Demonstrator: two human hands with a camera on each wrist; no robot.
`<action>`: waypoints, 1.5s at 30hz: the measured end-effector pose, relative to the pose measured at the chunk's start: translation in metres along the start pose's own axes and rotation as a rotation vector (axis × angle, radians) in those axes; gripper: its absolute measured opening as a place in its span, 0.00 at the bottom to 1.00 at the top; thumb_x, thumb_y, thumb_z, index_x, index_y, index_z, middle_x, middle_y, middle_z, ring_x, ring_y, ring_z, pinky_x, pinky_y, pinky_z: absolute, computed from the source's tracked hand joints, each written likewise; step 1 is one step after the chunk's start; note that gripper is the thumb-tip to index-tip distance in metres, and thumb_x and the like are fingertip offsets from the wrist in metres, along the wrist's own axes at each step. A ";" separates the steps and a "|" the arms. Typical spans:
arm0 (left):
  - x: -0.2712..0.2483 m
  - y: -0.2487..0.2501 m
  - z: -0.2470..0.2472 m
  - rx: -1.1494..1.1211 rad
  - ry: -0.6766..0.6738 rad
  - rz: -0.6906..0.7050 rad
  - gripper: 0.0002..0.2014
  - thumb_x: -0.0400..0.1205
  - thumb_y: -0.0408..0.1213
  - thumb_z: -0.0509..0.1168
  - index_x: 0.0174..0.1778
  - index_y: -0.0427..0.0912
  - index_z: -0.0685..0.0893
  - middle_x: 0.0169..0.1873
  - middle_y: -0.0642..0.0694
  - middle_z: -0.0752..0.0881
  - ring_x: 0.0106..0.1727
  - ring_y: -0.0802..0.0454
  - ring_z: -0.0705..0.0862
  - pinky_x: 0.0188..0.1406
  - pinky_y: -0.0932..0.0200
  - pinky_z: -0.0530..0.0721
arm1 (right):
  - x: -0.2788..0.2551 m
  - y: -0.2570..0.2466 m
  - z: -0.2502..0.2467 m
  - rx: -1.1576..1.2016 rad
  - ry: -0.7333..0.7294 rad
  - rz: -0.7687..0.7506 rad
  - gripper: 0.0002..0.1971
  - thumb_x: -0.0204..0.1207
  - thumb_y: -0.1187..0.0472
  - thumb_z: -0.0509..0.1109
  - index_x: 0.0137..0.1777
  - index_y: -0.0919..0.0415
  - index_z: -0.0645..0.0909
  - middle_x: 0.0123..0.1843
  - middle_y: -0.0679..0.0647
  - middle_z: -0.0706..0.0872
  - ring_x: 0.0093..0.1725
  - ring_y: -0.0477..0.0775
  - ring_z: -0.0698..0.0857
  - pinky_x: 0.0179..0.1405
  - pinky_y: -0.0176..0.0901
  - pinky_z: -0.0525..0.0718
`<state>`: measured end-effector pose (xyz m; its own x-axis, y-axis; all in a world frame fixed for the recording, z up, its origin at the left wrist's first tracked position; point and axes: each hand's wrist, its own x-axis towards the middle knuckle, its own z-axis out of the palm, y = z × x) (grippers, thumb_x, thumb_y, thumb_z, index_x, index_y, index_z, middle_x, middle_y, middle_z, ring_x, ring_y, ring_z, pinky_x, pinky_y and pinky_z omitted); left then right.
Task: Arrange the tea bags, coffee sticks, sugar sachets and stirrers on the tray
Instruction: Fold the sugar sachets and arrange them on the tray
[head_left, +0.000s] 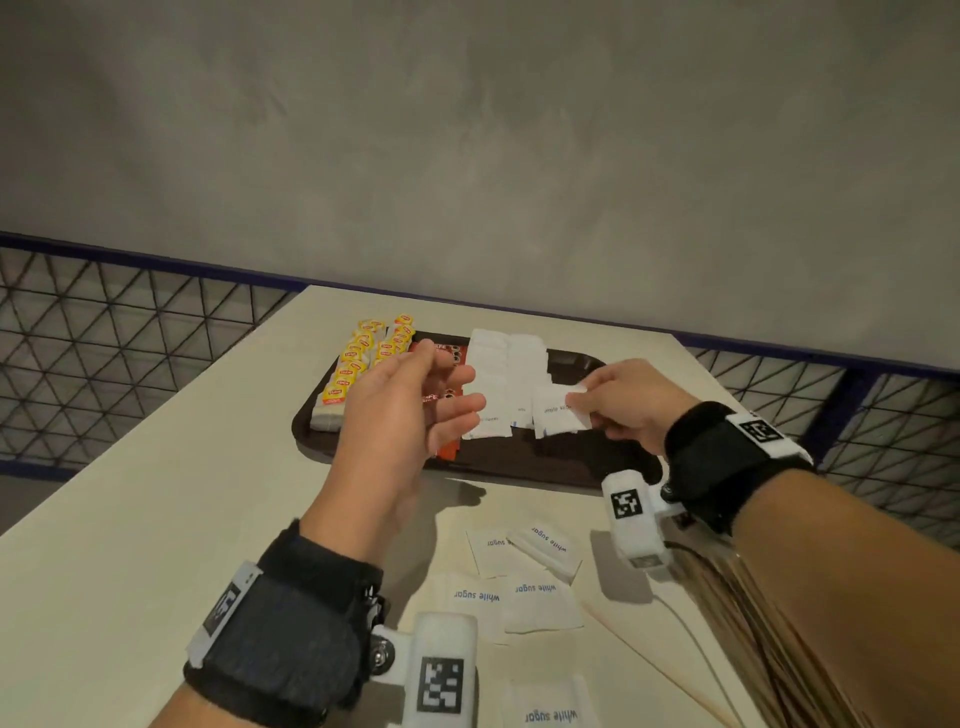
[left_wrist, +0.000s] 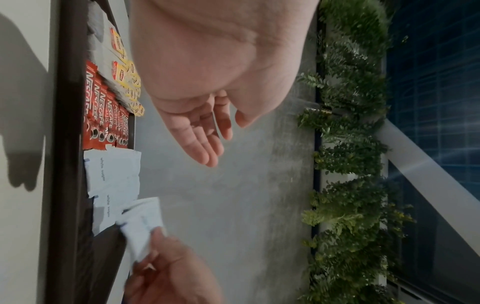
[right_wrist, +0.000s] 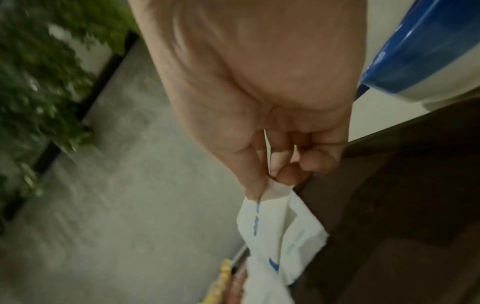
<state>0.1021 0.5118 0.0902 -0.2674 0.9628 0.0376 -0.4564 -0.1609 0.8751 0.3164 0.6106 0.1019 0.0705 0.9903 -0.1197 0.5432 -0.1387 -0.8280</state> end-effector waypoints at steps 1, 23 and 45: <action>0.000 0.001 0.000 -0.003 0.005 0.005 0.14 0.91 0.45 0.62 0.50 0.39 0.87 0.40 0.42 0.93 0.35 0.47 0.92 0.42 0.51 0.92 | 0.007 0.003 0.004 -0.067 -0.008 0.020 0.08 0.80 0.66 0.76 0.56 0.67 0.87 0.45 0.64 0.88 0.37 0.52 0.81 0.30 0.41 0.78; -0.001 0.000 0.003 0.007 0.029 0.010 0.13 0.90 0.42 0.65 0.45 0.39 0.87 0.33 0.45 0.91 0.28 0.52 0.87 0.28 0.59 0.90 | 0.040 0.007 0.034 -0.460 -0.184 -0.020 0.31 0.73 0.64 0.83 0.71 0.63 0.73 0.56 0.57 0.83 0.47 0.58 0.89 0.44 0.47 0.93; -0.002 0.000 0.004 0.033 0.023 0.014 0.11 0.89 0.39 0.64 0.44 0.39 0.86 0.30 0.47 0.89 0.27 0.54 0.85 0.25 0.62 0.87 | -0.010 -0.021 0.021 -0.799 -0.261 -0.472 0.10 0.77 0.46 0.77 0.48 0.50 0.86 0.44 0.44 0.87 0.42 0.43 0.83 0.40 0.37 0.78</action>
<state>0.1055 0.5101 0.0921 -0.2934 0.9552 0.0391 -0.4243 -0.1667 0.8900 0.2870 0.6030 0.1086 -0.4369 0.8969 -0.0681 0.8842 0.4143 -0.2159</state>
